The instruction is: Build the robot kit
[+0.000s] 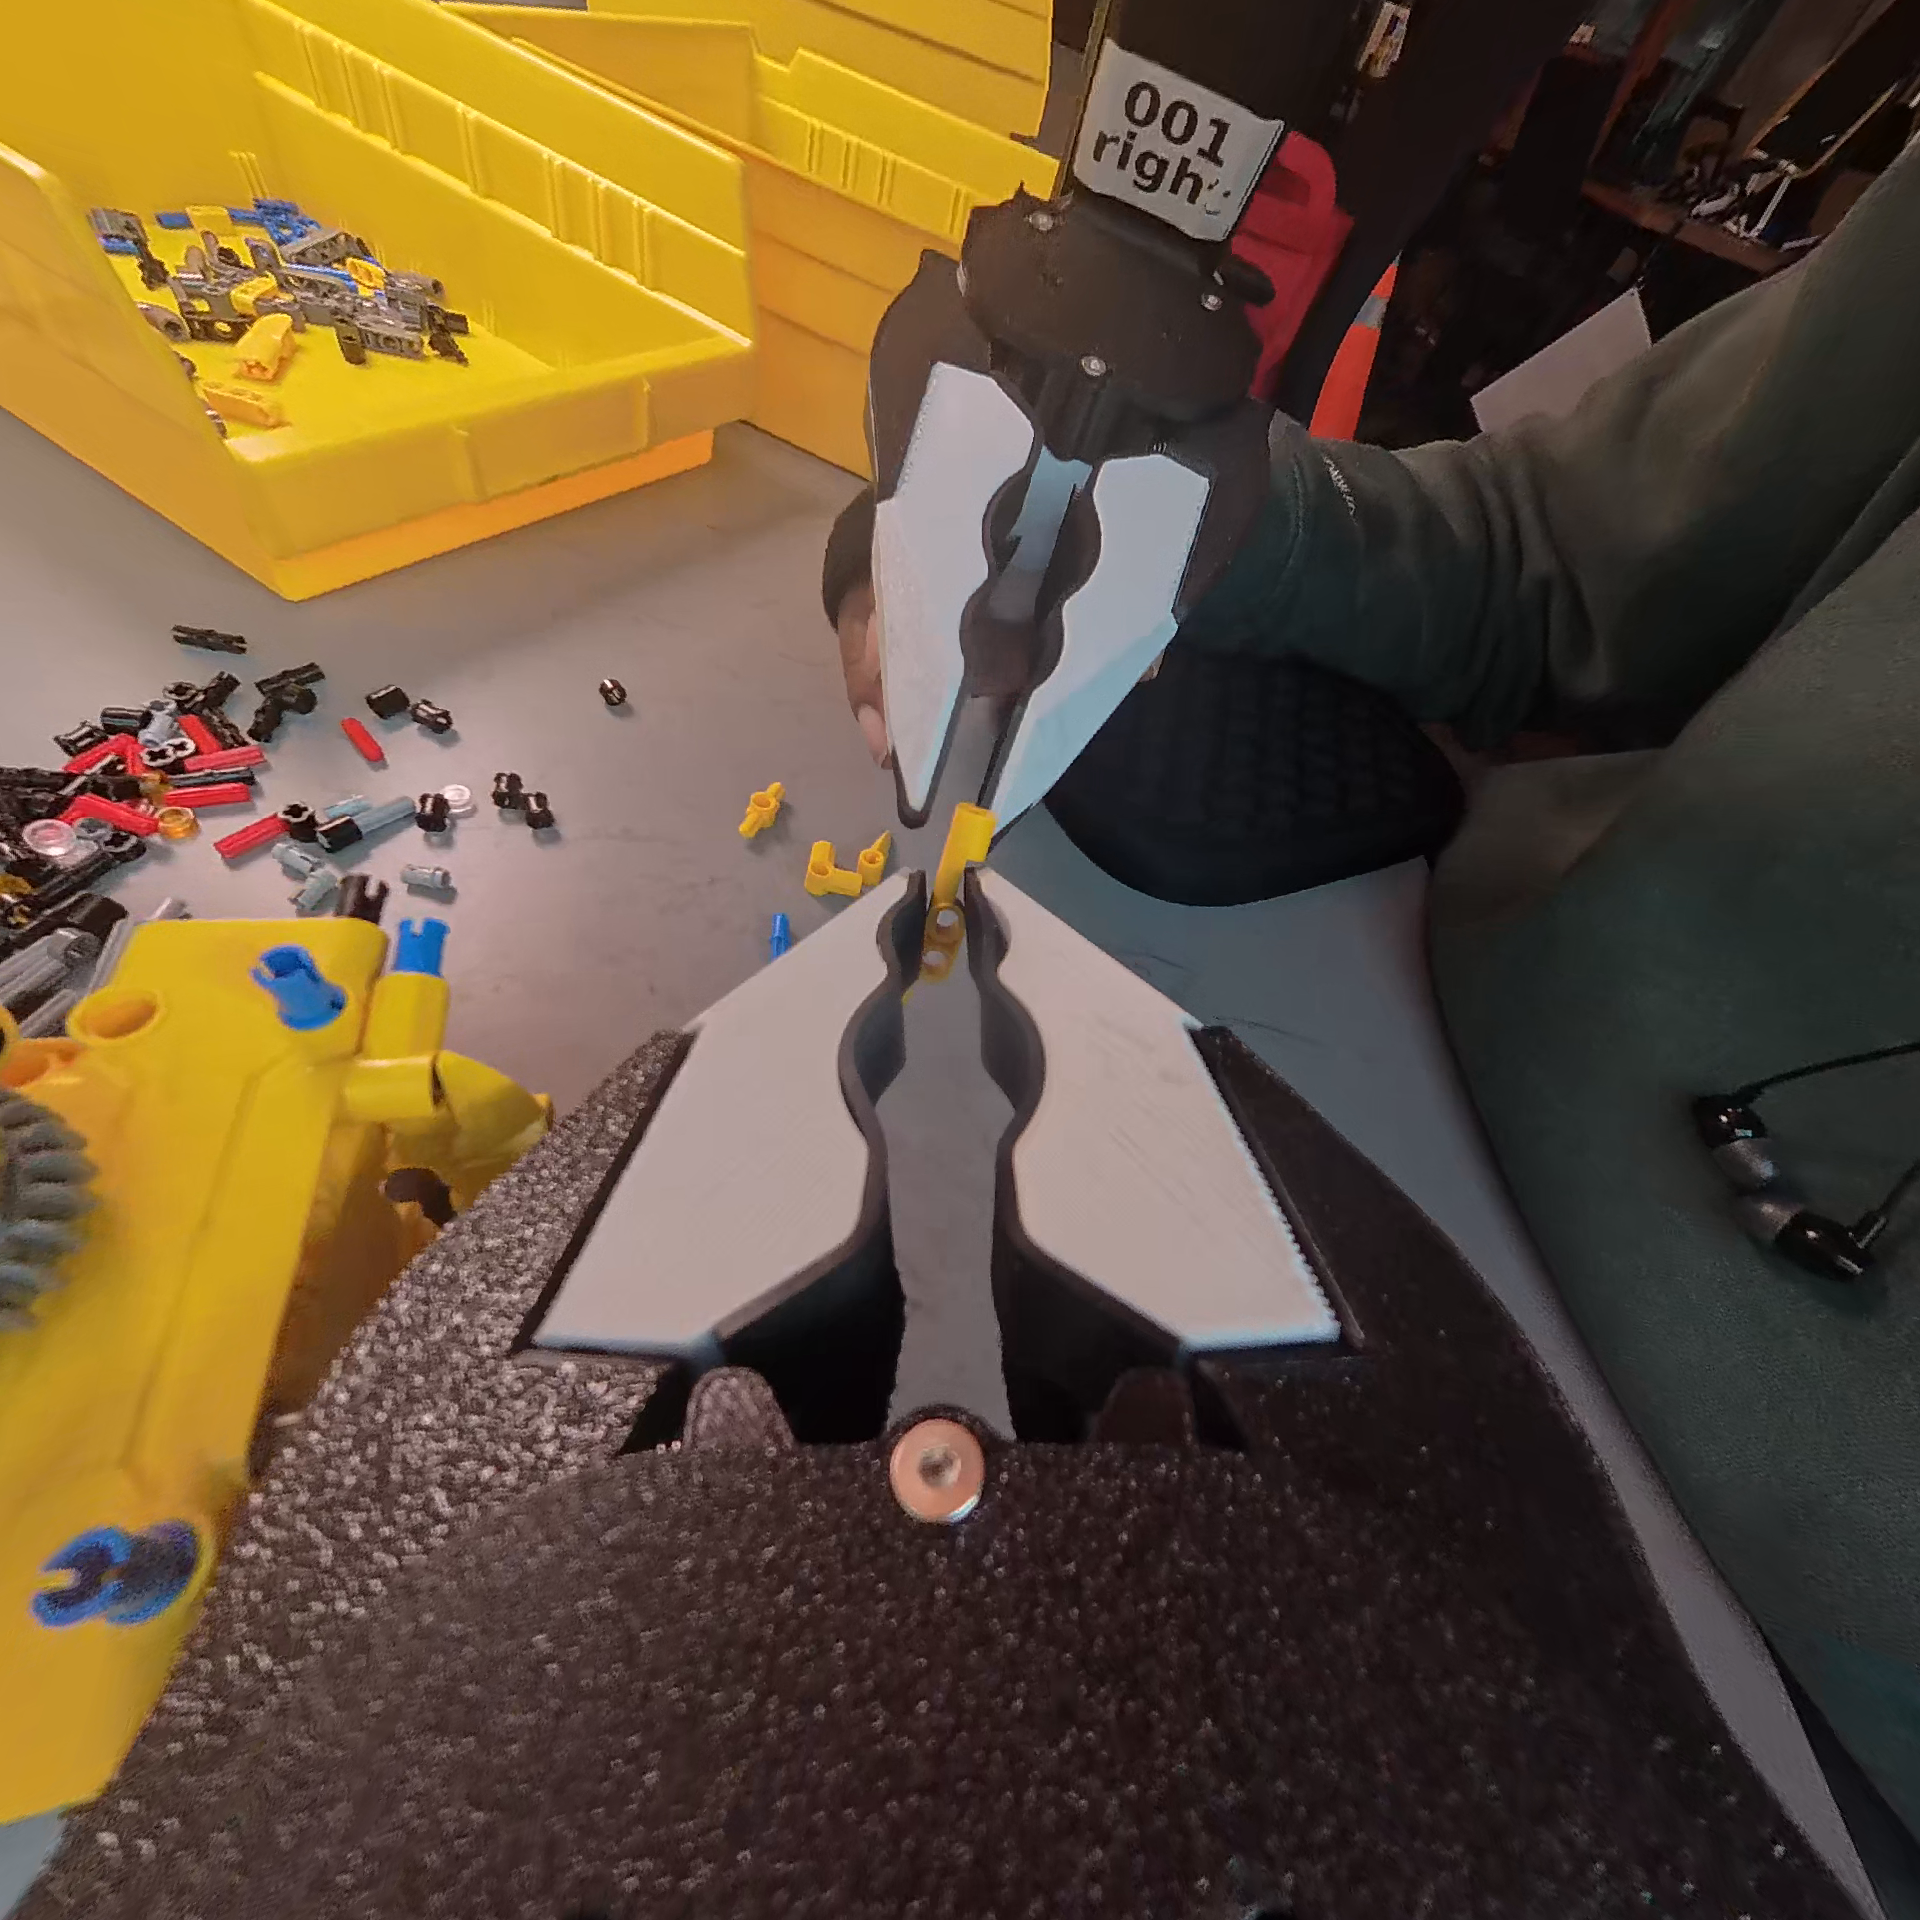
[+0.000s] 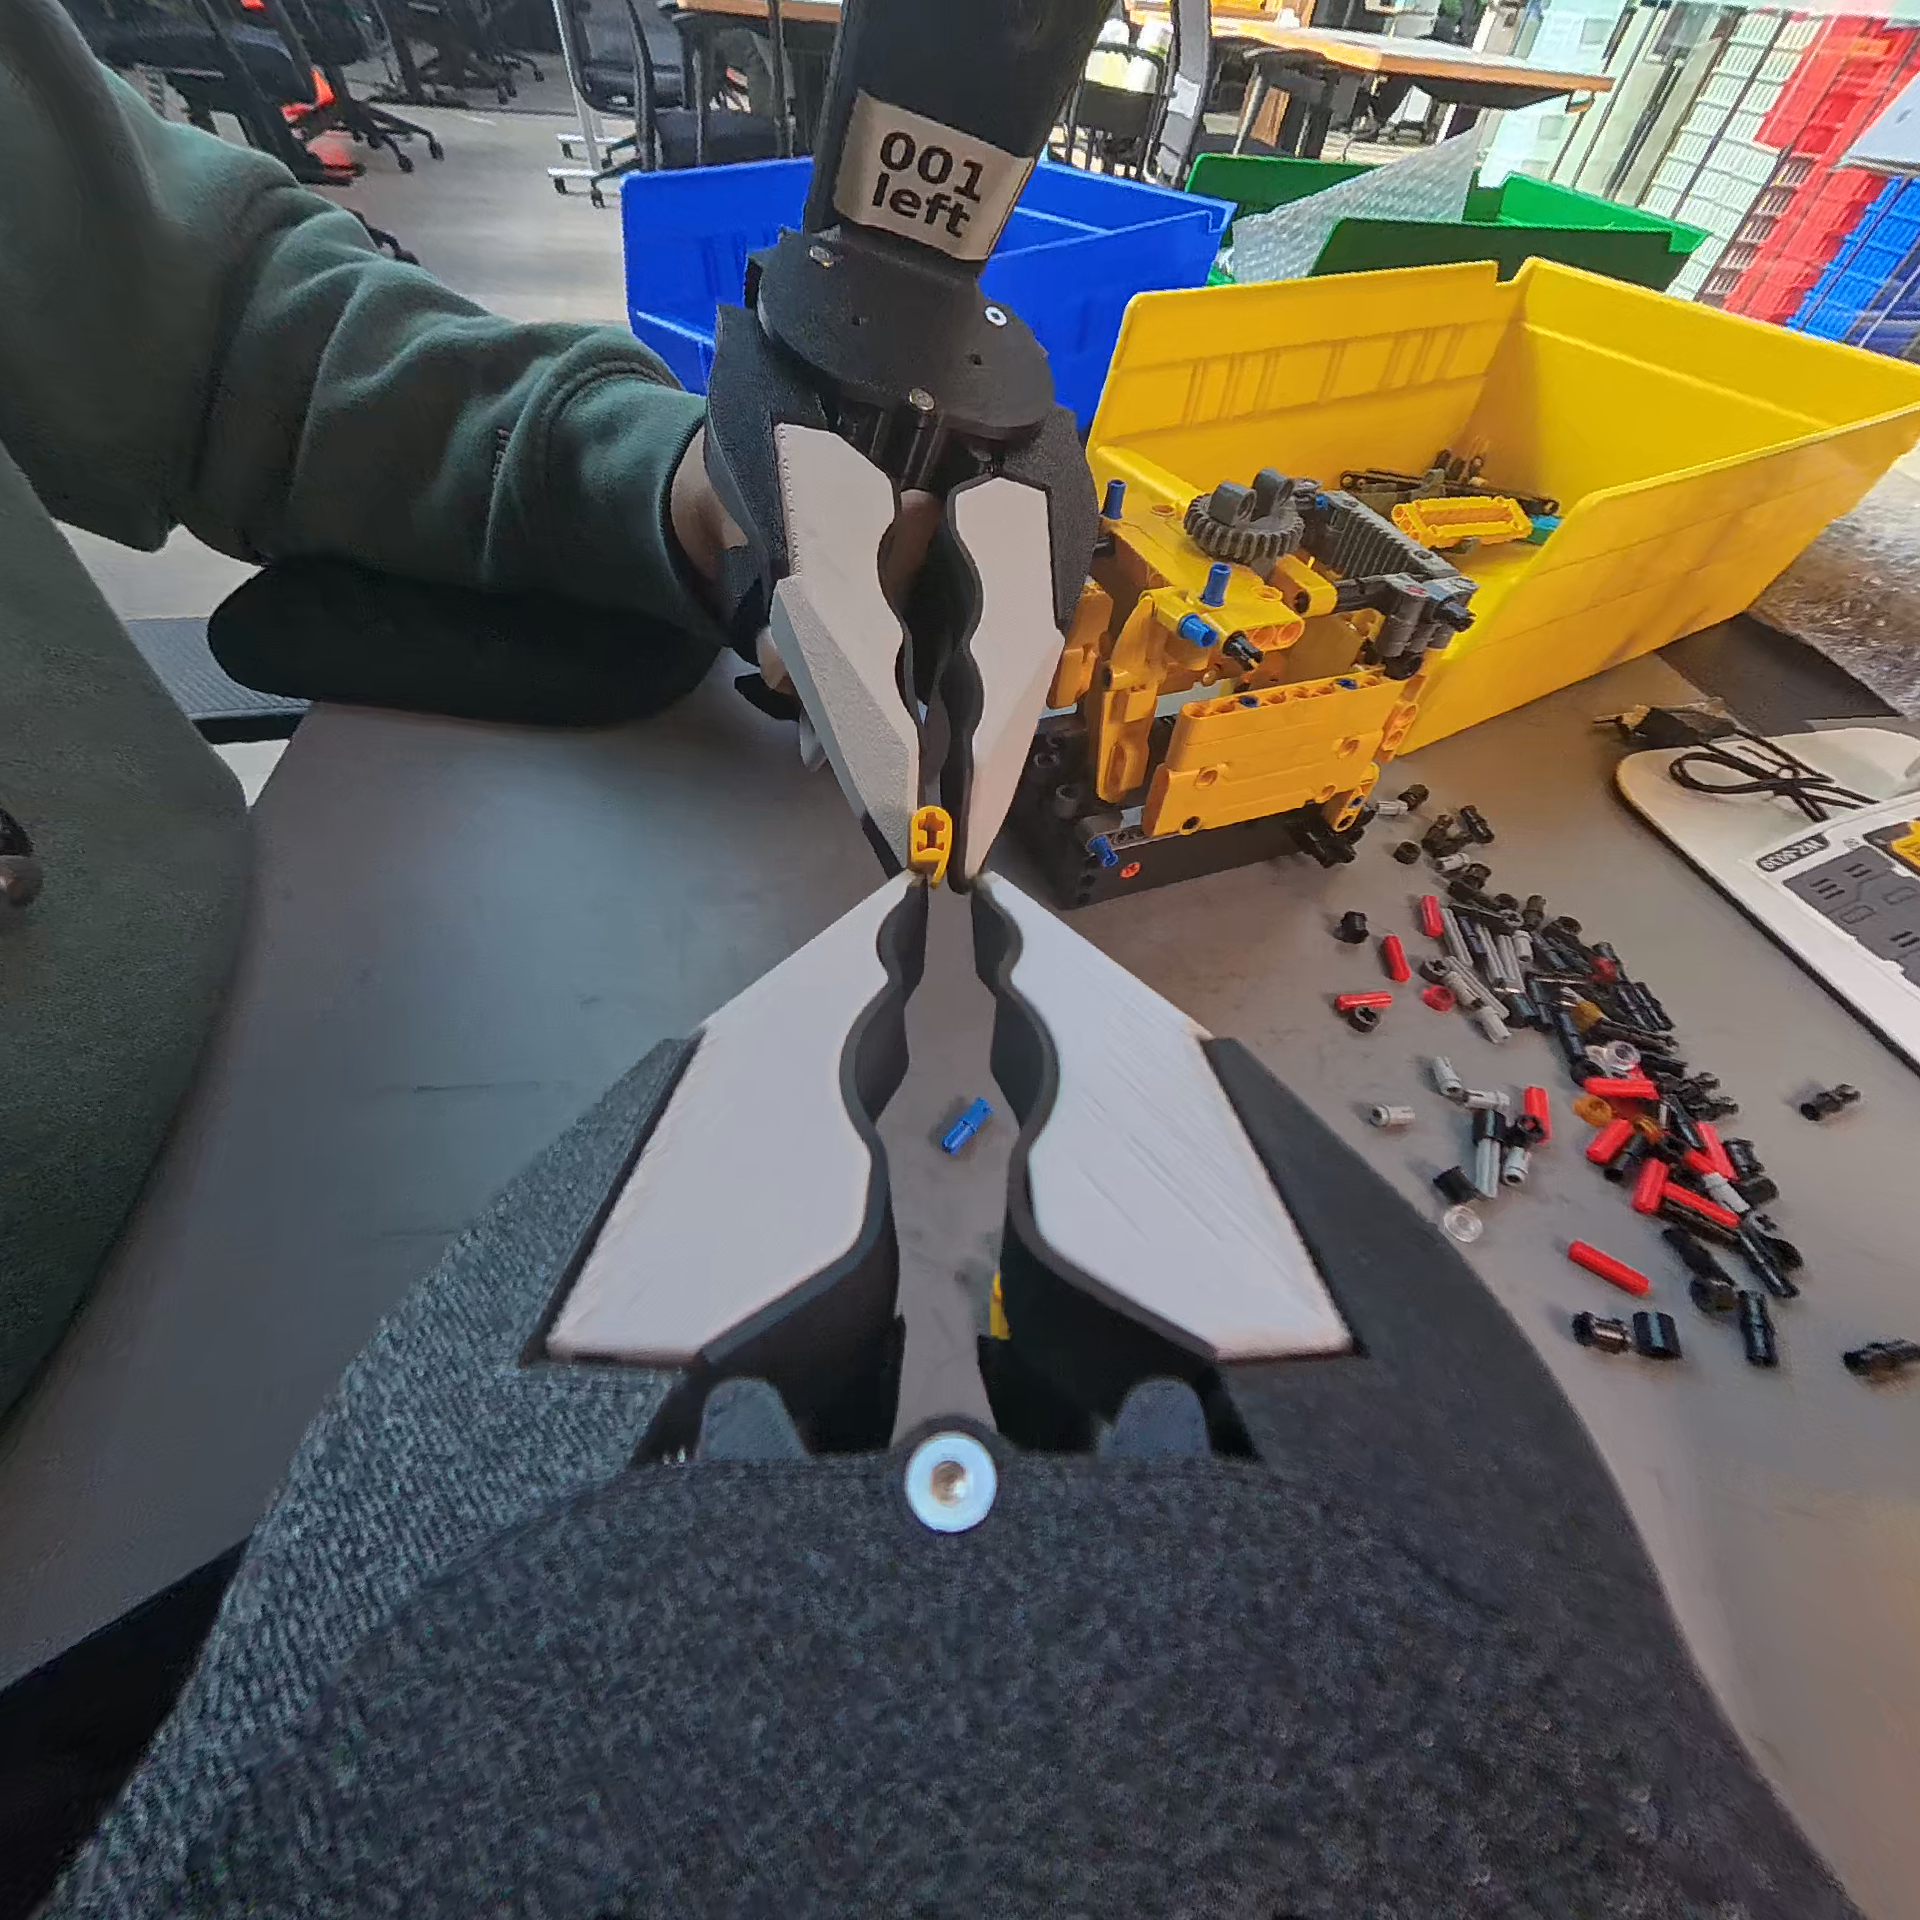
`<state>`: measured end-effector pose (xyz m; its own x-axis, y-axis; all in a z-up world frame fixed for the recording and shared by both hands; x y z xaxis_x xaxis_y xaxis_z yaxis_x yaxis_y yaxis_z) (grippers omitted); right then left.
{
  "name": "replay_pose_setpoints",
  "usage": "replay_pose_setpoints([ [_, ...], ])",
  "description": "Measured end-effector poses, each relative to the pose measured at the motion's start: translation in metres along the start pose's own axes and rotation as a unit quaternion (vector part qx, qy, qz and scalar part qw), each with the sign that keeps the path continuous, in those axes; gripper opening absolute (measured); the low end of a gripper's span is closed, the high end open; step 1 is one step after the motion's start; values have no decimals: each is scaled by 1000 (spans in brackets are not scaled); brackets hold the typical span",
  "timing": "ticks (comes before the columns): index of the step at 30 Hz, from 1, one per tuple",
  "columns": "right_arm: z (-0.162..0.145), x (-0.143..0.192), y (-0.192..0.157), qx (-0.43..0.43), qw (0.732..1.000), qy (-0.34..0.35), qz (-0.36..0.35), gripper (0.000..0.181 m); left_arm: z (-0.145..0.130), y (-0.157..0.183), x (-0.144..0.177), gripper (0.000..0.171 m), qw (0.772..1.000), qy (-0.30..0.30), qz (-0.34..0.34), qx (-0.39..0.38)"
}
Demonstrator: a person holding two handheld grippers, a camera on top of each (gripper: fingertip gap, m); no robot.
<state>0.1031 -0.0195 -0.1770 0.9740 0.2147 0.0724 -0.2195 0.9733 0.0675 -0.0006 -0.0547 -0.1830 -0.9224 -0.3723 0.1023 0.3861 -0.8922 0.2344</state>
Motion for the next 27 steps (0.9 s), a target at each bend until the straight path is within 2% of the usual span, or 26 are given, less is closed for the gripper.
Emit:
replay_pose_setpoints([
  [4, -10, 14, 11, 6, 996, -88, -15, 18, -5, -2, 2, 6, 1000, -14, 15, -6],
  [7, -30, 31, 21, -4, 979, -199, -32, 24, -6, -2, 2, 6, 1000, -20, 21, -10],
  [10, -43, 41, 27, -12, 964, -260, -52, 24, -9, -2, 2, 6, 999, -25, 24, -10],
  [13, -46, 46, 34, -30, 960, -269, -70, 24, -12, -1, 3, 6, 999, -33, 28, -10],
  [17, -46, 48, 27, -31, 963, -267, -37, 18, -14, -2, 7, 6, 998, -42, 38, -8],
  [23, -40, 14, 9, -10, 974, -227, 12, 16, -19, -3, 8, 6, 998, -52, 37, 7],
  [27, -46, -1, 4, -5, 971, -239, 16, 15, -19, -3, 9, 6, 998, -48, 33, 14],
])
Point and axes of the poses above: each gripper's, where its closed fingertips meet, x back along the fingers, z out of its top, y = z × x across the jaws, the point moved 6 cm from there along x, back along the fingers, and after that the axes turned 14 degrees about y, right-handed, at the moved point
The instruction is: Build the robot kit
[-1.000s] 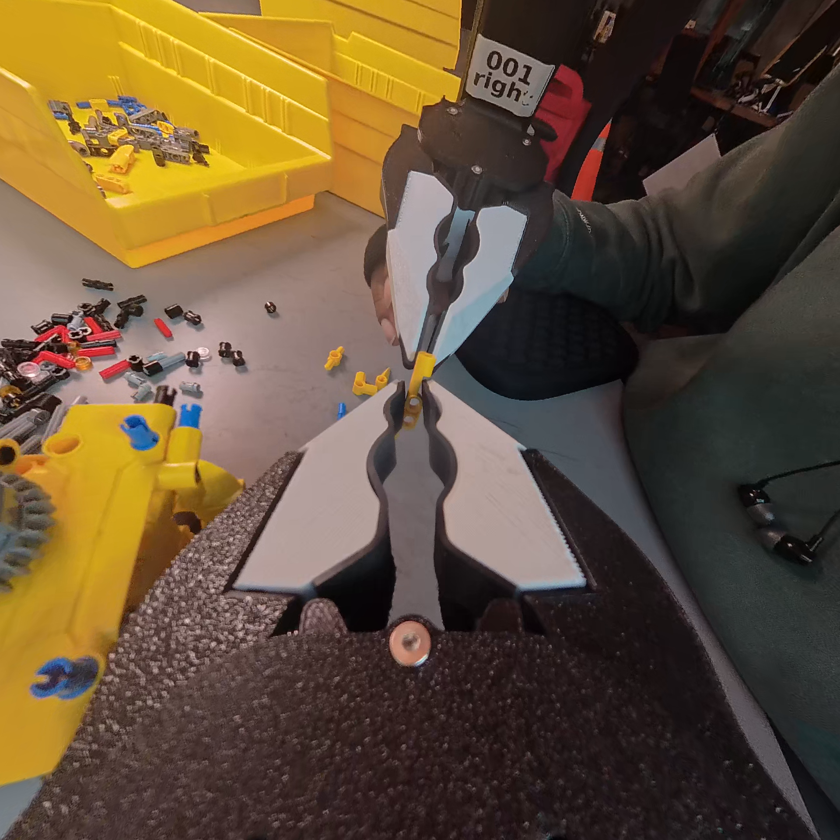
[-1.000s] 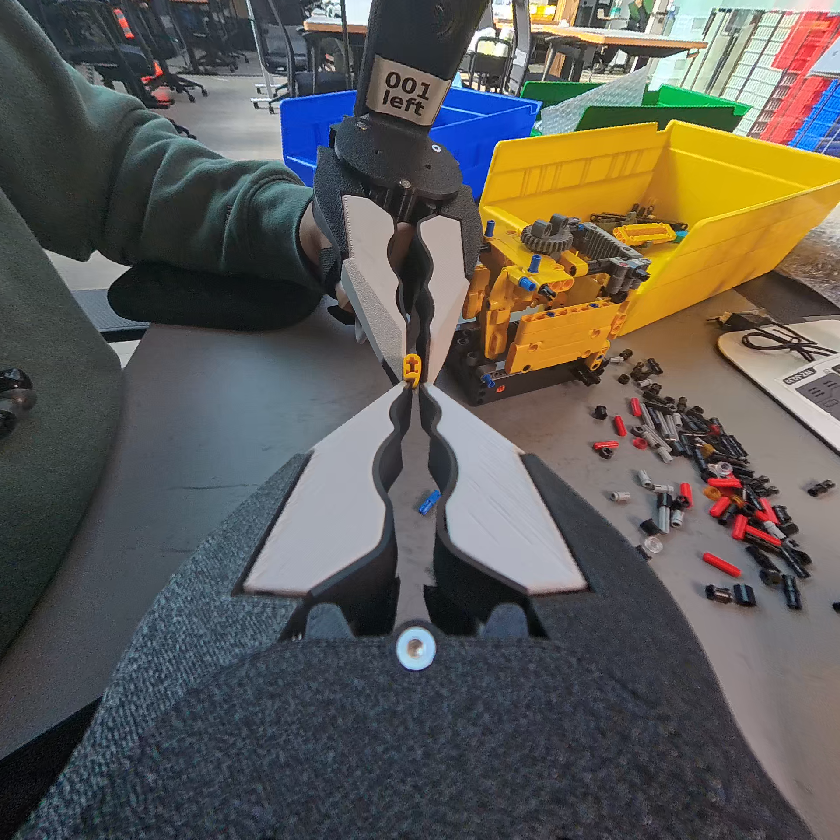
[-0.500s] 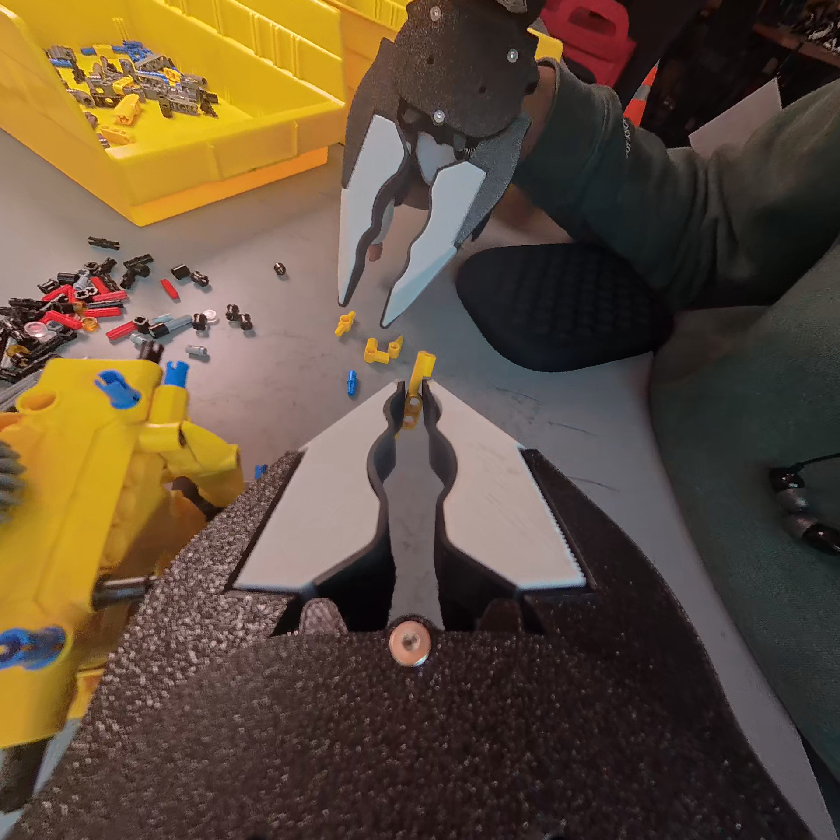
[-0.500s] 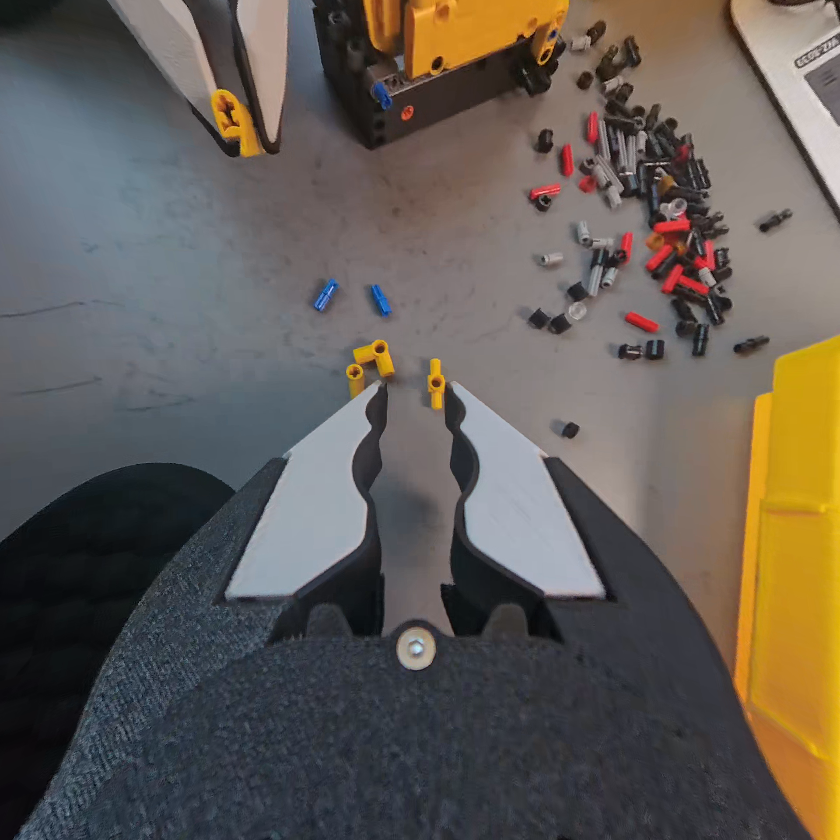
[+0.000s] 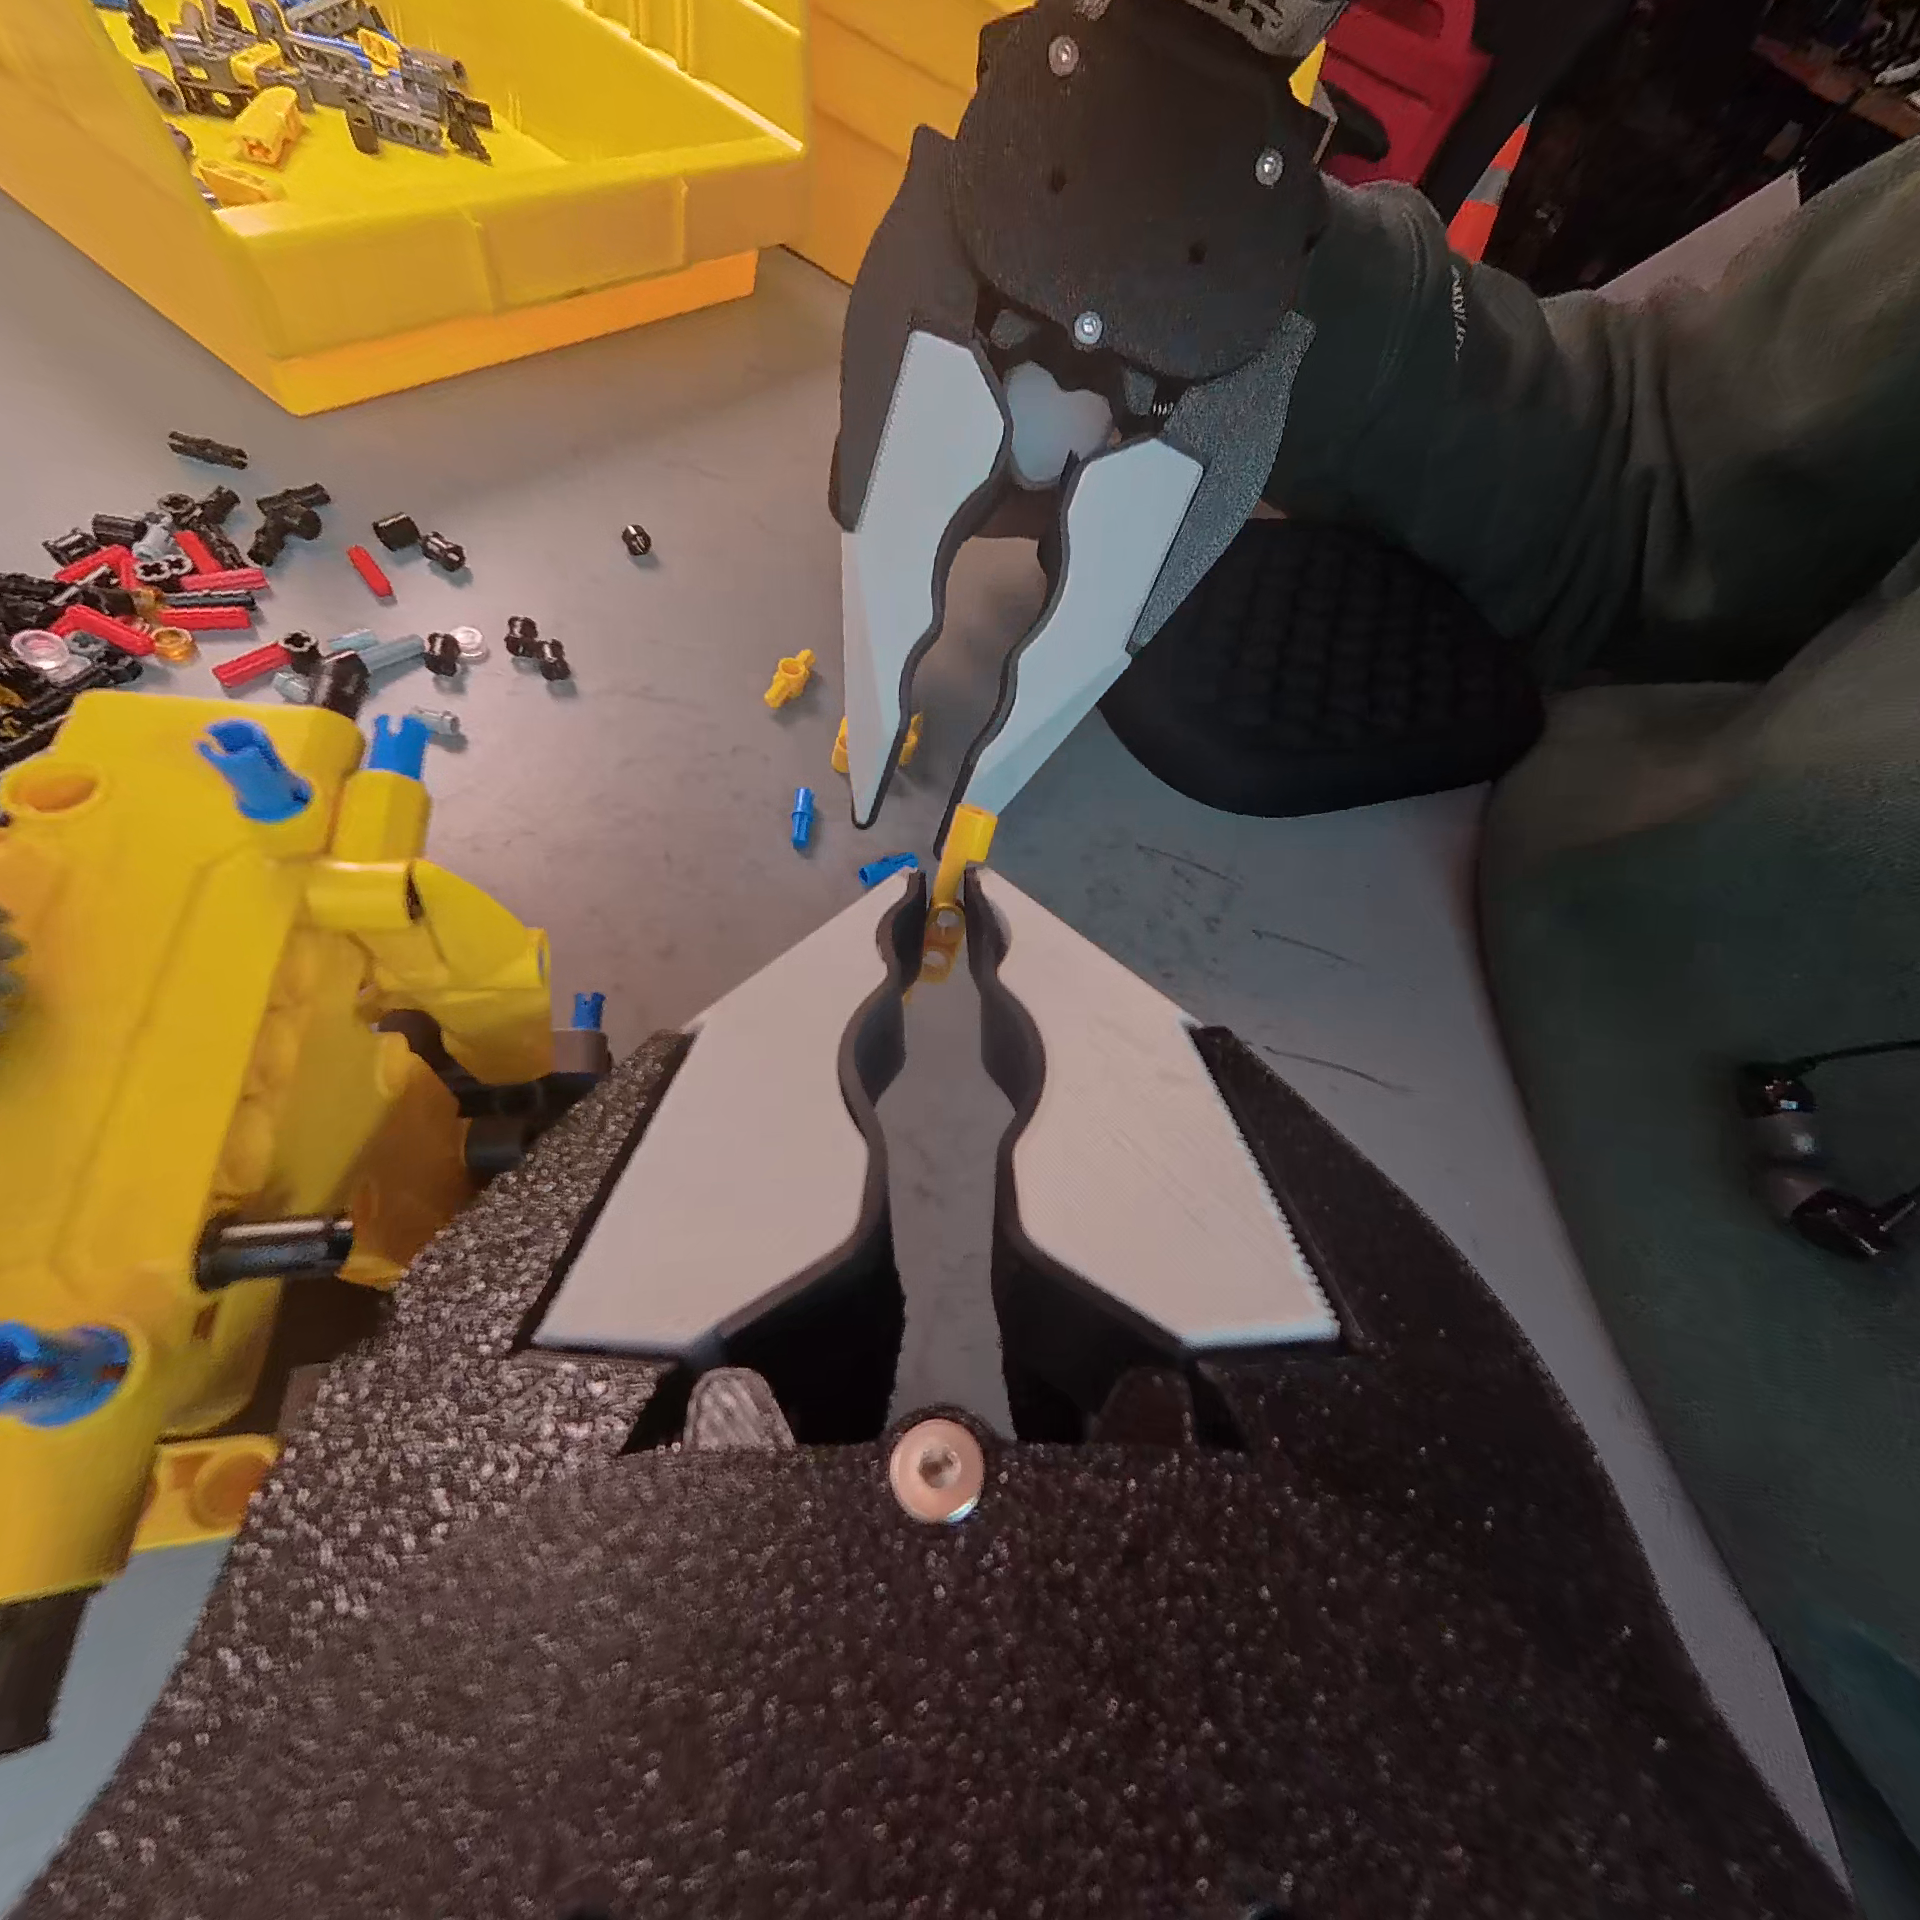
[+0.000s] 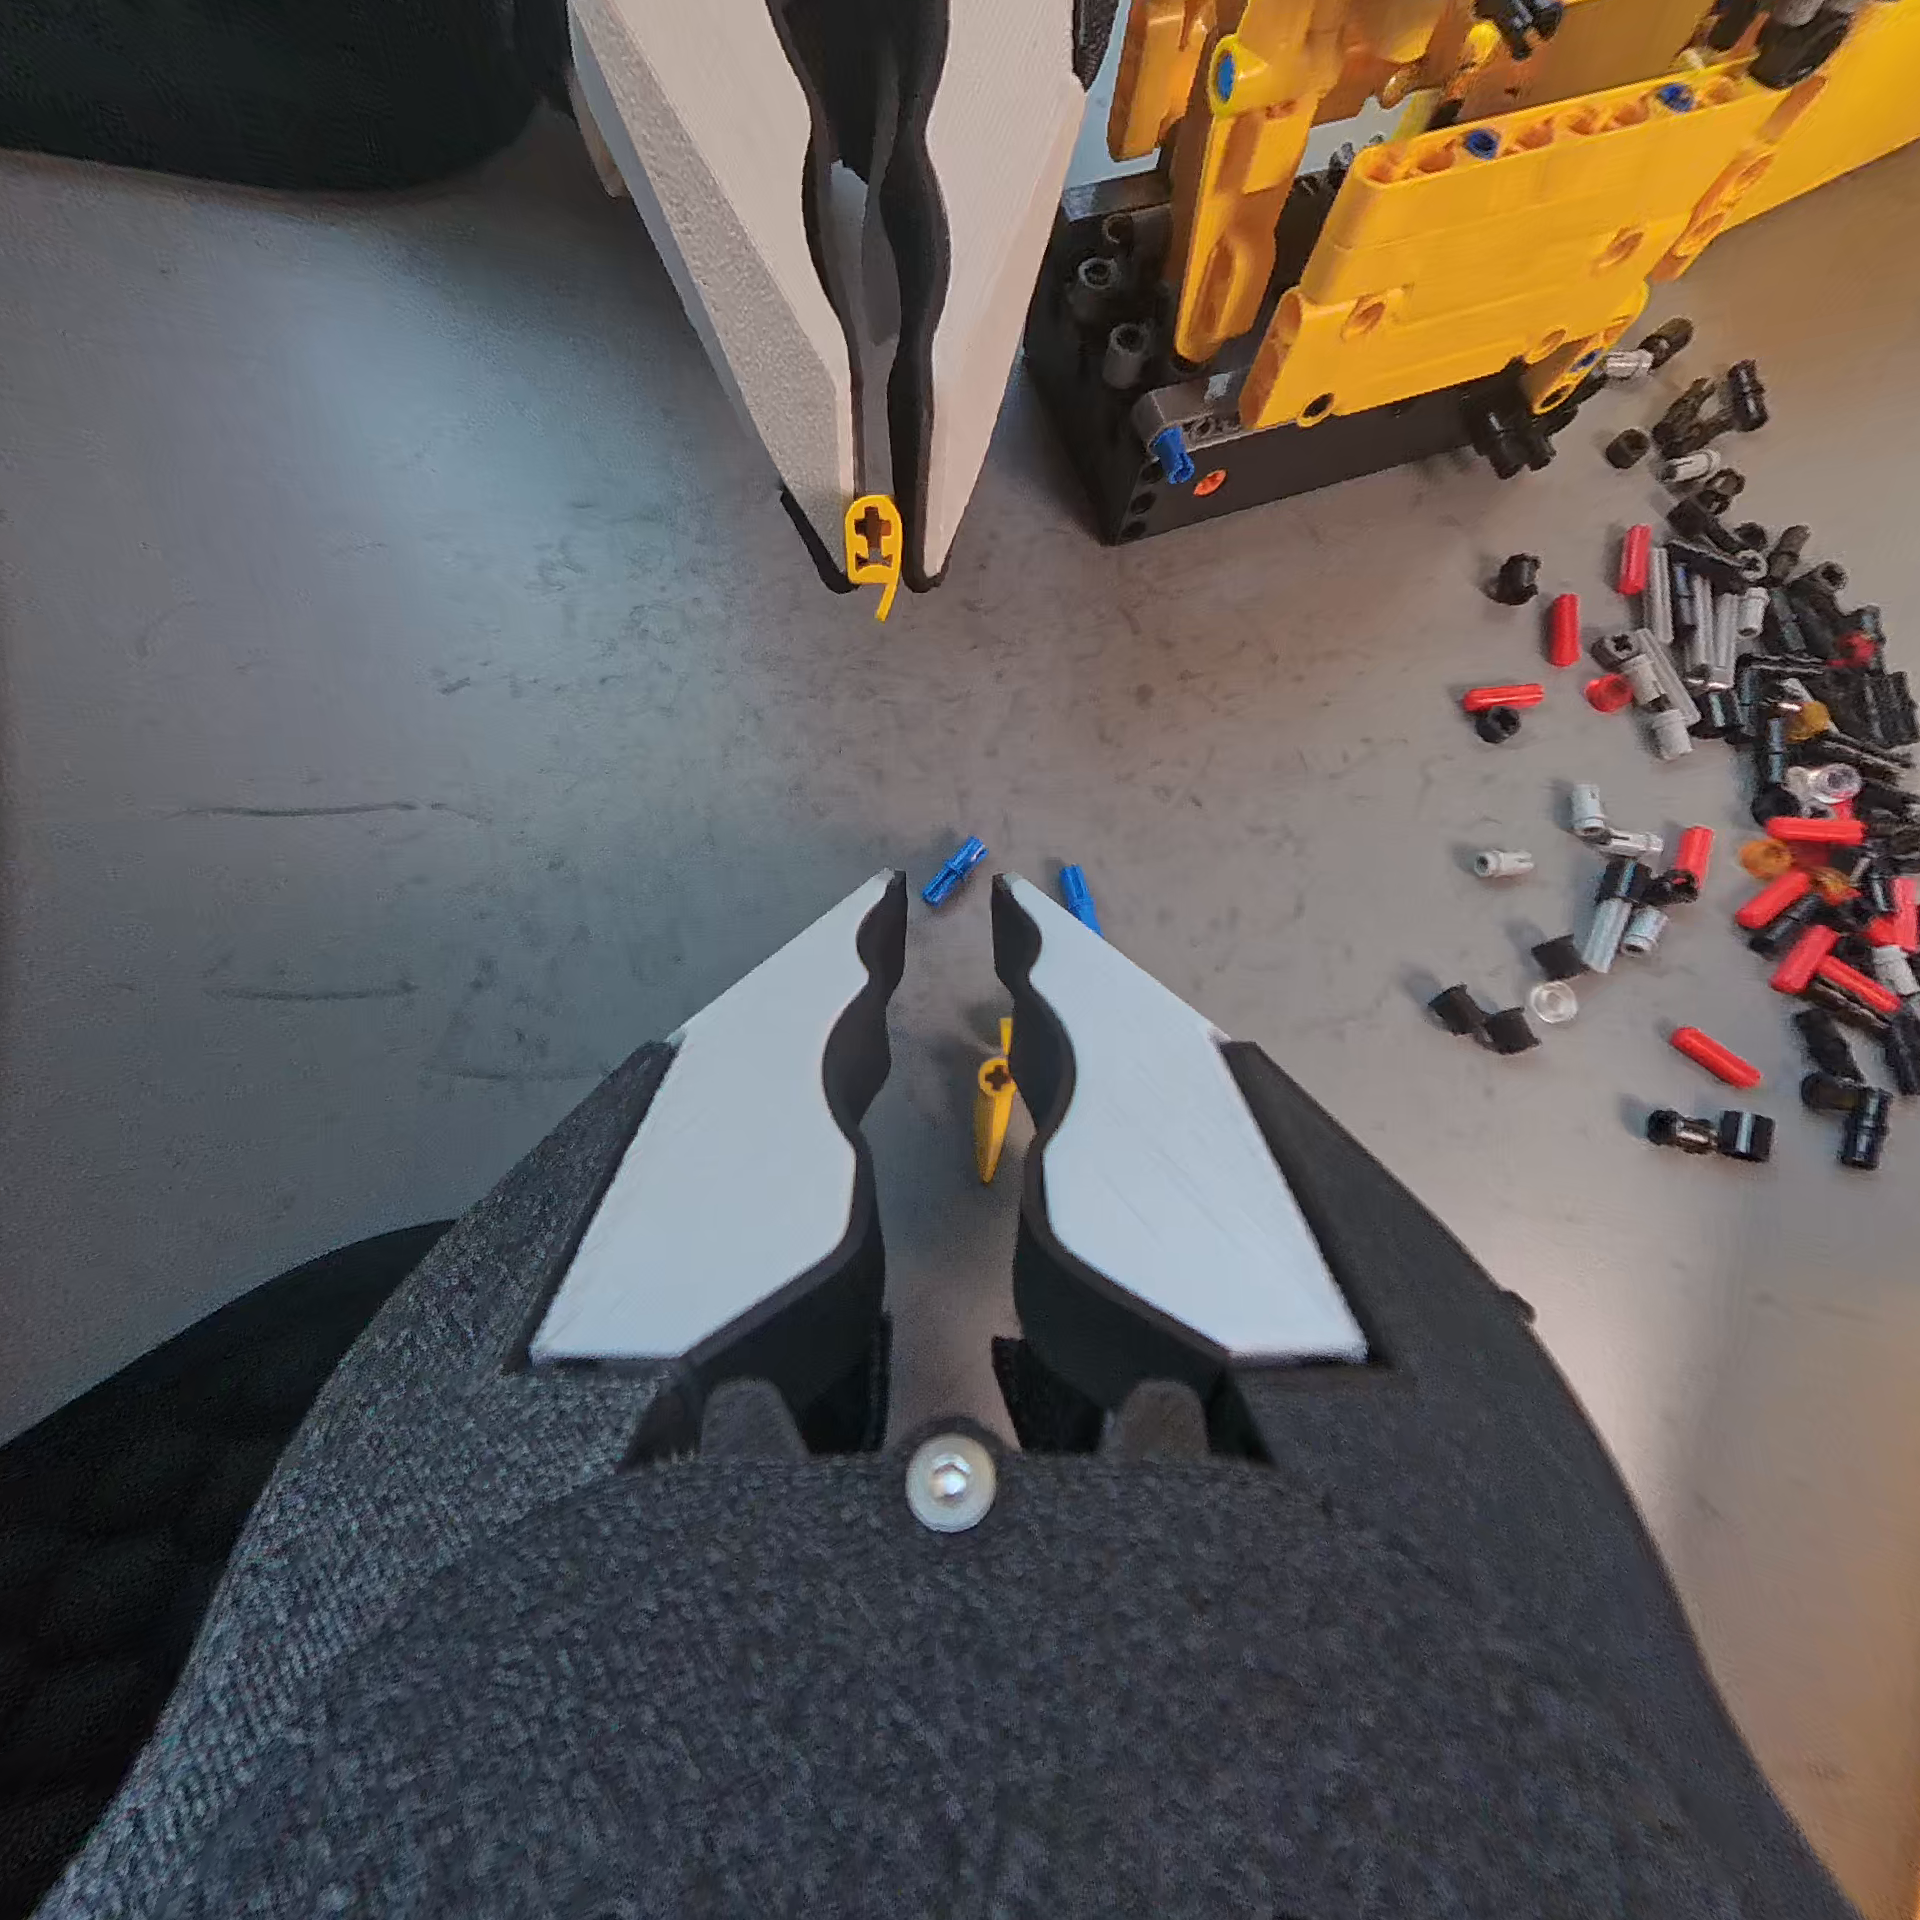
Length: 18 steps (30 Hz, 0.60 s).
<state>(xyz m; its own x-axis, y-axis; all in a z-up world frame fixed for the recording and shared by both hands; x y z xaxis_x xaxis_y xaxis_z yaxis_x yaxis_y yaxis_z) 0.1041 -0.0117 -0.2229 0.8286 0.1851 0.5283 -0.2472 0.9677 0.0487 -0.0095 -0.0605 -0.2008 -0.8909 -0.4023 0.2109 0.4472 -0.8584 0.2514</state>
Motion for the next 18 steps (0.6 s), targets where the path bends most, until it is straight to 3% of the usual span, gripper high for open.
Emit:
replay_pose_setpoints([
  [9, -1, -5, -4, -26, 999, -47, 8, 8, -1, -3, 1, 6, 1000, 1, 1, 13],
  [11, -1, -3, -10, -26, 998, -56, 23, 14, -1, -3, 2, 6, 1000, 1, 0, 16],
  [16, 3, -6, -23, -15, 997, -44, 66, 14, -1, -4, 2, 6, 1000, 0, -3, 19],
  [18, 5, -4, -16, -14, 998, -34, 50, 11, -1, -4, 2, 6, 1000, -2, -2, 18],
])
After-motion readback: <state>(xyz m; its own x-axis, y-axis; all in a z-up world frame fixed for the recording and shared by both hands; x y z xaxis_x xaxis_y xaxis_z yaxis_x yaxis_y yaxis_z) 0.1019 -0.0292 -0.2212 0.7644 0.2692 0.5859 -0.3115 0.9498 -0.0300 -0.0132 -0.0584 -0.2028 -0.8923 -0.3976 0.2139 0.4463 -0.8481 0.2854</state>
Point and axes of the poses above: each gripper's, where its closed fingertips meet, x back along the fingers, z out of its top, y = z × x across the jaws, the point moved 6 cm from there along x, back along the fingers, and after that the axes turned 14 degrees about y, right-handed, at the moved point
